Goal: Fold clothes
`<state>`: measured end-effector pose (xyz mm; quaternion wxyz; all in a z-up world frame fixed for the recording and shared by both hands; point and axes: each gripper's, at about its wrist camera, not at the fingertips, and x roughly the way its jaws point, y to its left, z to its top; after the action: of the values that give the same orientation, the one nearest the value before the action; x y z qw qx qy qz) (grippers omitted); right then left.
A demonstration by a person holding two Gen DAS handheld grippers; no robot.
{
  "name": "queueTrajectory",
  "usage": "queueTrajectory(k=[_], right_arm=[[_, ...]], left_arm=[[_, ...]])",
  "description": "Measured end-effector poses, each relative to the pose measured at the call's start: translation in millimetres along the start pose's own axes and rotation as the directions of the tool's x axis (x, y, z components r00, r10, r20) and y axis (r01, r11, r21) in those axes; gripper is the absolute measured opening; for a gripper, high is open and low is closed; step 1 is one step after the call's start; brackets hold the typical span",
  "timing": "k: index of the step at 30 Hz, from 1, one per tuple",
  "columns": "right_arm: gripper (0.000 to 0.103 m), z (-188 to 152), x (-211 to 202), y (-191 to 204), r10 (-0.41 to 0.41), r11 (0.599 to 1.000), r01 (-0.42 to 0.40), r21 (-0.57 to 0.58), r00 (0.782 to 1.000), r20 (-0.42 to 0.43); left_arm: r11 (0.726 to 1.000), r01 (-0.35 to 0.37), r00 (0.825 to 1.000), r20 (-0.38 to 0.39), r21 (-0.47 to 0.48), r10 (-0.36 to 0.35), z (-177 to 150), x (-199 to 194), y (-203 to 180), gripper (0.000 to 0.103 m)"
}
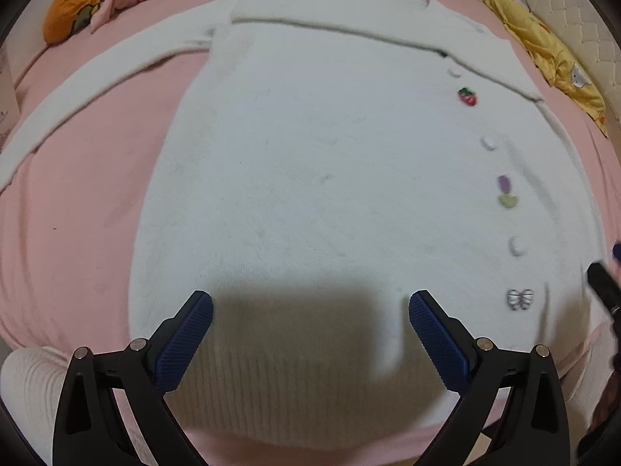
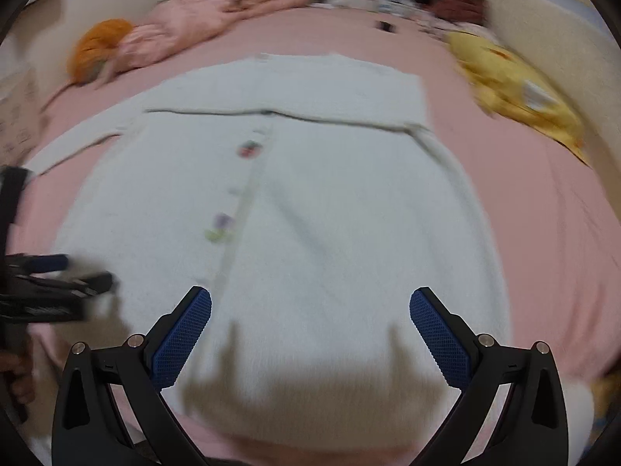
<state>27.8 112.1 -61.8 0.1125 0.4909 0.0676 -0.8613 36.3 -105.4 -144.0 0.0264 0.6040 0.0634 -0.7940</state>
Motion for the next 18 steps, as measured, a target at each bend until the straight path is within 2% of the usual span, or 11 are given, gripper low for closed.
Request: queueTrajectory(k=[2, 4, 8, 12, 14, 18], right_arm=[[0.102, 26, 6, 10, 0.052, 0.996, -0.051, -0.073, 0.999, 0.015], [0.102, 59, 12, 26, 0.077, 0.984, -0.067, -0.164, 0.995, 0.056], [0.102, 128, 43, 71, 0.135, 0.938, -0.097, -0.332, 0.987, 0.092], [0.102, 184, 104, 127, 0.196, 0.866, -0.173, -0.469, 0.981, 0.0], [0.102, 208, 138, 154, 0.195, 0.842, -0.193, -0.503, 0.98, -0.05], [0.102, 243, 195, 195, 0.156, 0.824, -0.195, -0.532, 0.981, -0.118]], left_arm=[[1.0, 0.01, 1.0, 0.02, 0.018, -0.01, -4, 3, 0, 0.102], [0.999, 0.022, 0.999, 0.043, 0.028, -0.023, -7, 5, 1, 0.102], [0.999, 0.042, 0.996, 0.079, 0.01, -0.043, -13, 7, 4, 0.102], [0.998, 0.058, 0.994, 0.098, -0.02, -0.056, -16, 3, 8, 0.102], [0.996, 0.088, 0.992, 0.097, -0.021, -0.085, -16, 2, 13, 0.102], [0.989, 0.138, 0.985, 0.114, -0.055, -0.131, -12, 3, 20, 0.102]])
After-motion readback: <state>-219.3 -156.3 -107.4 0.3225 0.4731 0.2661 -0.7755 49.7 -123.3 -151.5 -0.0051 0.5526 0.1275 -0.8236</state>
